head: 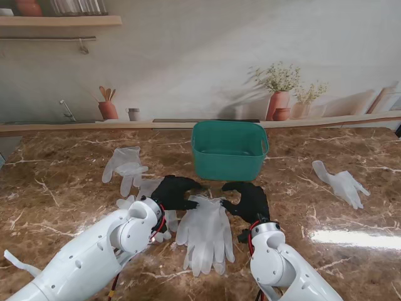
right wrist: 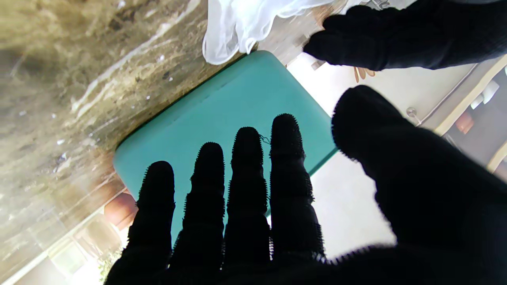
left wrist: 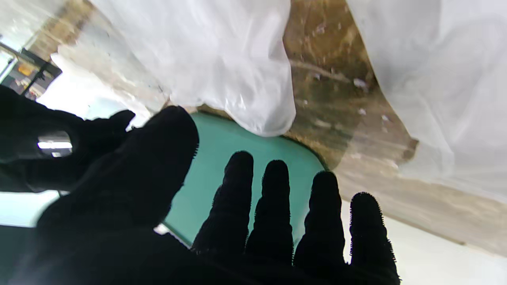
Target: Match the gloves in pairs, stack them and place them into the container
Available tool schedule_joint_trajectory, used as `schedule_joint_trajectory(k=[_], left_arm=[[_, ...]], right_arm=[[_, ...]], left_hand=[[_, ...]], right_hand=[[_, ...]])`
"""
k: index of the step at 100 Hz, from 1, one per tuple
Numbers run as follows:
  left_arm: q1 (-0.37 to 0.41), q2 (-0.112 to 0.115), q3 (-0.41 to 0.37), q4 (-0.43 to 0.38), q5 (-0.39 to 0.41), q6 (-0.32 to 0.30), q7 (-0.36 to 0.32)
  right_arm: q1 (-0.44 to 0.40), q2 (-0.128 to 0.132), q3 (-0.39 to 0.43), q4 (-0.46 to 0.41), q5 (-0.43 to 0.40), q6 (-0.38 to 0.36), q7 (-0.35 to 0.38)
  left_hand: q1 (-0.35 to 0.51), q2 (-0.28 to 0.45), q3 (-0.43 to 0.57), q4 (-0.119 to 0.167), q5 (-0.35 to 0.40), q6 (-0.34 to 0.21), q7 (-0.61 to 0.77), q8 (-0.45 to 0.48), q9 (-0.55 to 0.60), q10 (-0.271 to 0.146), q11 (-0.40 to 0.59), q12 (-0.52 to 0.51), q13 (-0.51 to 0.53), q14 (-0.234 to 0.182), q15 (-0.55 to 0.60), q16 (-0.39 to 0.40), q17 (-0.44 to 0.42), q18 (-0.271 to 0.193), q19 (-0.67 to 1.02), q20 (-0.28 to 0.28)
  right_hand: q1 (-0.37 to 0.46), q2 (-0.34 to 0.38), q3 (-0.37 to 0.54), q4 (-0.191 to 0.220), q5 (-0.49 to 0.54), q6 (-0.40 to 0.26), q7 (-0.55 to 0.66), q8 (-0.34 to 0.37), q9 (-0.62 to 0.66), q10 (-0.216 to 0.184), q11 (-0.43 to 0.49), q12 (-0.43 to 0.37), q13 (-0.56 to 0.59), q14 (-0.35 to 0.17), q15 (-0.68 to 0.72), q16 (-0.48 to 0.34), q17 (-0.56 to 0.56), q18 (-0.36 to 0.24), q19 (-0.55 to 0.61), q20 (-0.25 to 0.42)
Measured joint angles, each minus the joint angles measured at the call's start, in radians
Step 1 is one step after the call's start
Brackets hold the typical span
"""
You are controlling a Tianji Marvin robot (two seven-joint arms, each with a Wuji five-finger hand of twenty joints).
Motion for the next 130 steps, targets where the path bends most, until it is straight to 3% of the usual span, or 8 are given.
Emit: schedule_joint_trajectory(k=[20, 37, 52, 60, 73, 91, 113, 130], left_arm=[[0.119, 0.008, -0.139, -0.126, 0.059, -0.029, 0.047], [0.209, 0.010, -0.239, -0.212, 0.035, -0.117, 0.077], [0.277, 0.014, -0.305, -0.284, 0.014, -0.184, 0.077], [0.302, 0.016, -0.324, -0.307, -0.019, -0.210, 0.077], [0.330, 0.017, -0.343, -0.332, -0.028, -0.216, 0.083], [0.365, 0.017, -0.360, -0.360, -0.005, -0.221, 0.106], [0.434, 0.019, -0.401, -0.427, 0.013, -0.230, 0.106], [0.477, 0.022, -0.441, -0.465, 0.035, -0.232, 0.103]], right_arm=[[-0.054, 0.016, 0.063, -0.072, -0.129, -0.014, -0.011], [-0.104, 0.035, 0.148, -0.143, -0.249, -0.015, -0.003], [-0.148, 0.050, 0.249, -0.203, -0.329, -0.010, 0.007], [-0.174, 0.057, 0.293, -0.234, -0.329, -0.010, 0.004], [-0.219, 0.066, 0.339, -0.280, -0.340, -0.012, 0.006], [-0.236, 0.084, 0.332, -0.295, -0.347, -0.014, 0.085], [-0.149, 0.114, 0.199, -0.263, -0.363, 0.043, 0.218], [-0.020, 0.124, 0.049, -0.196, -0.358, 0.087, 0.228]], left_hand=[[-0.023, 0.023, -0.145, 0.006, 0.004, 0.003, -0.011, -0.006, -0.051, 0.004, -0.023, -0.049, 0.000, -0.025, -0.037, -0.089, 0.015, -0.062, -0.143, -0.114], [-0.014, 0.123, -0.425, 0.033, 0.004, 0.004, -0.024, -0.017, -0.061, 0.003, -0.049, -0.067, 0.000, -0.049, -0.050, -0.137, 0.031, -0.096, -0.155, -0.236], [0.000, 0.247, -0.652, 0.063, 0.004, 0.004, -0.046, -0.018, -0.062, -0.003, -0.060, -0.077, 0.000, -0.062, -0.062, -0.160, 0.040, -0.106, -0.155, -0.296], [0.000, 0.269, -0.651, 0.063, 0.004, 0.004, -0.048, -0.018, -0.062, -0.003, -0.070, -0.085, 0.000, -0.062, -0.062, -0.165, 0.040, -0.106, -0.154, -0.296], [0.000, 0.269, -0.651, 0.063, 0.004, 0.004, -0.048, -0.018, -0.062, -0.003, -0.070, -0.087, 0.000, -0.062, -0.063, -0.165, 0.040, -0.106, -0.144, -0.296], [0.000, 0.269, -0.651, 0.063, 0.004, 0.004, -0.048, -0.018, -0.062, -0.003, -0.072, -0.087, 0.000, -0.062, -0.073, -0.165, 0.040, -0.106, -0.132, -0.296], [0.000, 0.269, -0.651, 0.063, 0.004, 0.004, -0.048, -0.018, -0.062, -0.003, -0.081, -0.088, 0.000, -0.062, -0.073, -0.165, 0.040, -0.106, -0.131, -0.300], [0.000, 0.269, -0.651, 0.063, 0.005, 0.004, -0.048, -0.018, -0.062, -0.003, -0.081, -0.088, 0.000, -0.062, -0.073, -0.165, 0.040, -0.106, -0.130, -0.308]], right_hand=[[-0.013, 0.015, -0.033, 0.000, -0.037, 0.012, -0.023, -0.024, -0.011, 0.010, -0.058, -0.085, 0.003, 0.011, -0.134, -0.097, 0.006, 0.011, -0.078, -0.061], [-0.055, 0.043, -0.066, 0.000, -0.053, 0.022, -0.060, -0.064, -0.011, 0.011, -0.146, -0.184, 0.057, 0.022, -0.279, -0.198, 0.042, 0.011, -0.157, -0.164], [-0.079, 0.063, -0.099, 0.012, -0.070, 0.021, -0.085, -0.100, -0.012, 0.013, -0.192, -0.255, 0.088, 0.022, -0.364, -0.267, 0.069, -0.001, -0.205, -0.272], [-0.079, 0.071, -0.102, 0.012, -0.070, 0.021, -0.085, -0.106, -0.009, 0.013, -0.196, -0.257, 0.110, 0.022, -0.376, -0.282, 0.096, -0.002, -0.205, -0.286], [-0.079, 0.071, -0.117, 0.021, -0.069, 0.021, -0.085, -0.113, 0.065, 0.023, -0.197, -0.257, 0.279, 0.045, -0.333, -0.282, 0.215, 0.007, -0.100, -0.286], [-0.079, 0.071, -0.155, 0.021, -0.068, 0.041, -0.084, -0.116, 0.092, 0.034, -0.187, -0.250, 0.353, 0.065, -0.311, -0.253, 0.273, 0.034, 0.002, -0.325], [-0.078, 0.061, -0.196, 0.021, -0.068, 0.044, -0.084, -0.116, 0.092, 0.035, -0.186, -0.231, 0.353, 0.073, -0.323, -0.253, 0.275, 0.036, 0.004, -0.361], [-0.078, 0.055, -0.199, 0.021, -0.069, 0.034, -0.084, -0.116, 0.090, 0.033, -0.186, -0.231, 0.332, 0.073, -0.349, -0.253, 0.265, 0.036, 0.004, -0.374]])
